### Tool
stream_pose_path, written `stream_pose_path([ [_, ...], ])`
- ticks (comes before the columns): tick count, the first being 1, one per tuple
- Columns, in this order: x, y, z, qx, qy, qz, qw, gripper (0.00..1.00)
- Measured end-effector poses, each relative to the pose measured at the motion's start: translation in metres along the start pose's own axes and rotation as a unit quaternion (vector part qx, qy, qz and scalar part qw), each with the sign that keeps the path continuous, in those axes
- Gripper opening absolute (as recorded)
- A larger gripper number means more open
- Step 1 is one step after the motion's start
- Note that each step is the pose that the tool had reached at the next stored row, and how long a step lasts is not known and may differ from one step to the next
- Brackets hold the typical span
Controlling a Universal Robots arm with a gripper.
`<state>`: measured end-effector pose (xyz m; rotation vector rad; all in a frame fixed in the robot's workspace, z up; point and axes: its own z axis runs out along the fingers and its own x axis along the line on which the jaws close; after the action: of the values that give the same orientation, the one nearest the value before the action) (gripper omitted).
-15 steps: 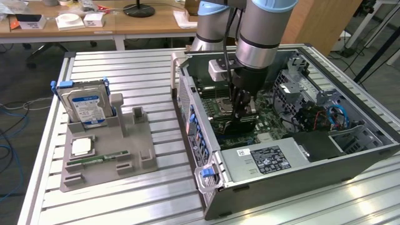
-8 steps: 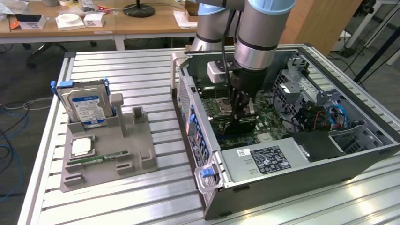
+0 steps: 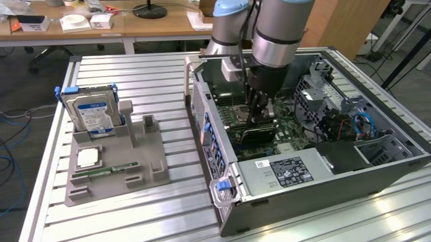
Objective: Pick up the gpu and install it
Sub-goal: 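Press down on the gpu until it lock into place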
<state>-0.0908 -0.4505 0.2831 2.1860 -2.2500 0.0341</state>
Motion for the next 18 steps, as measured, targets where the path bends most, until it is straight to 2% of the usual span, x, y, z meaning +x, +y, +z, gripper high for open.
stream_pose_path([
  [3, 0.001, 0.0131, -0.0069, -0.0001, -0.0032, 0.0, 1.0, 0.11],
  [10, 0.001, 0.0436, -0.0081, -0.0004, -0.0039, 0.0, 1.0, 0.11],
  [13, 0.001, 0.0487, -0.0082, -0.0041, -0.0039, 0.0, 1.0, 0.11],
  [14, 0.001, 0.0494, -0.0081, -0.0084, -0.0043, 0.0, 1.0, 0.11],
  [15, 0.001, 0.0509, -0.0083, -0.011, -0.0043, 0.0, 0.9999, 0.11],
  [18, -0.002, 0.0541, -0.0083, -0.012, -0.0043, 0.0, 0.9999, 0.11],
])
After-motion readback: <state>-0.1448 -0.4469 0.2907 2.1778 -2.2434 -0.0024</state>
